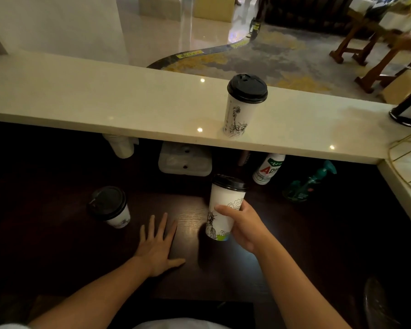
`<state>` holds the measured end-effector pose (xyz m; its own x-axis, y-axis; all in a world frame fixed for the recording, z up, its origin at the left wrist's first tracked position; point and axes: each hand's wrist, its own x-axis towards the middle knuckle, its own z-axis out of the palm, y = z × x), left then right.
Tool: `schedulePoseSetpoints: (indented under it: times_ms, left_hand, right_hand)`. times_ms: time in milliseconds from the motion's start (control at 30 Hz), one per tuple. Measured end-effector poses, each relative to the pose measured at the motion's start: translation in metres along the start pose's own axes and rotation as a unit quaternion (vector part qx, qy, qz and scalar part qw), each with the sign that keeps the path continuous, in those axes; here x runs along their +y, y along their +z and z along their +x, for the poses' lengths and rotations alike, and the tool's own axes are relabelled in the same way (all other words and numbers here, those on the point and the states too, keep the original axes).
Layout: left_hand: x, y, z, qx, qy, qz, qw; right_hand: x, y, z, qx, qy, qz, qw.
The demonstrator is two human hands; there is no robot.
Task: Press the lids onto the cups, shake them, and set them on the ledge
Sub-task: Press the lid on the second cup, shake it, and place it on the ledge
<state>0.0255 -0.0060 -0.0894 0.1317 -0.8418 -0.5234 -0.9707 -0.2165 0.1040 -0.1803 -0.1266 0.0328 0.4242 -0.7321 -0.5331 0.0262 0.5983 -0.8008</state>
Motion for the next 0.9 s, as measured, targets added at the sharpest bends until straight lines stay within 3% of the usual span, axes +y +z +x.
schedulePoseSetpoints:
  times_ms: [233,300,367,433,467,600,633,767,867,900]
  left_hand:
    - [-0.002,0.006,0.005,-0.039,0.001,0.0,0.999]
    - [-0.003,0.005,0.004,-0.042,0.003,0.0,0.999]
    - [-0.002,0.003,0.004,-0.049,0.003,0.0,0.999]
    - [-0.002,0.001,0.003,-0.052,0.002,0.001,0.999]
    - [-0.002,0.001,0.003,-0.053,0.002,0.002,0.999]
    - [0.0,-0.002,0.001,-0.064,0.001,0.007,0.998]
    - [0.0,-0.003,0.001,-0.068,0.002,0.009,0.998]
    - [0.001,-0.005,0.001,-0.081,0.0,0.014,0.997]
    - [0.001,-0.005,0.001,-0.084,0.0,0.011,0.996]
    - [0.001,-0.005,0.001,-0.084,0.0,0.008,0.996]
  right_hand:
    - [-0.026,-0.01,-0.007,-0.008,-0.021,-0.037,0.999]
    - [-0.045,-0.011,-0.009,0.003,-0.062,-0.168,0.984]
    - [-0.07,-0.009,-0.013,0.017,-0.112,-0.343,0.933]
    - [-0.095,-0.004,-0.016,0.031,-0.168,-0.505,0.846]
    - [-0.107,-0.001,-0.019,0.035,-0.189,-0.588,0.785]
    - [-0.139,0.02,-0.031,0.056,-0.165,-0.862,0.476]
    - [-0.142,0.026,-0.033,0.053,-0.141,-0.891,0.429]
    - [-0.122,0.045,-0.024,0.054,-0.071,-0.95,0.3]
    - [-0.085,0.049,-0.006,0.029,-0.012,-0.984,0.177]
    - [-0.073,0.049,0.0,0.022,0.004,-0.988,0.153]
